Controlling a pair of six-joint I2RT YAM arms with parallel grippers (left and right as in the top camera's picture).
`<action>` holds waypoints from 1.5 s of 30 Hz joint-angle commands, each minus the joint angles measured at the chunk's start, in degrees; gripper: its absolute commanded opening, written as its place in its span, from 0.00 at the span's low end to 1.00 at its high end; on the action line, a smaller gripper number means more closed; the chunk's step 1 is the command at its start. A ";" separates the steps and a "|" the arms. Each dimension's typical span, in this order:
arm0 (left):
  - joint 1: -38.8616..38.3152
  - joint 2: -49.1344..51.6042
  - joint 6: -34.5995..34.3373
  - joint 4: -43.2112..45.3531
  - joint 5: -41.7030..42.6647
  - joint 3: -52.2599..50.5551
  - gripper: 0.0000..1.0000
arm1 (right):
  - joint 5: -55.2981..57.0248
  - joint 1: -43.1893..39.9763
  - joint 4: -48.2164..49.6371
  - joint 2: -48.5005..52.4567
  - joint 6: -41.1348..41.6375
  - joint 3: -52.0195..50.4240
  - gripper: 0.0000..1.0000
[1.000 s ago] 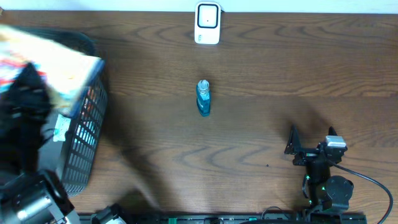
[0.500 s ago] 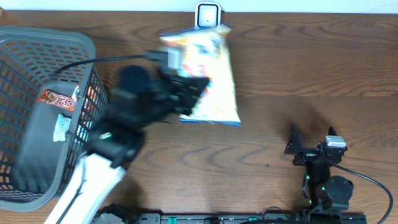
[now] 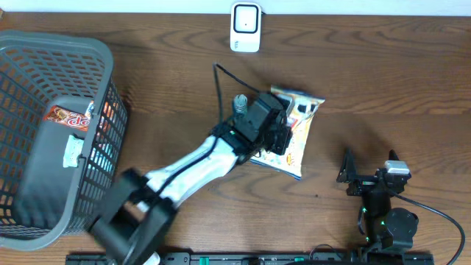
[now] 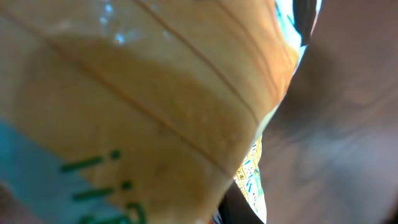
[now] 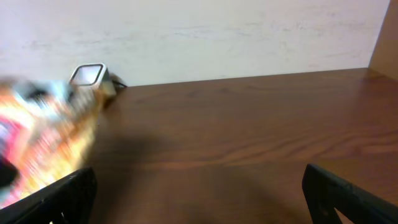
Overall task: Scan the item barcode
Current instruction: 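Carry the snack bag past the scanner and drop it on the table, then reach into the basket and grasp the light green bag with the left gripper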
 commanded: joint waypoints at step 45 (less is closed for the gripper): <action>52.87 -41.35 -10.10 -48.98 -26.91 19.56 0.98 | 0.07 -0.15 -0.22 -0.22 -0.35 -0.07 0.99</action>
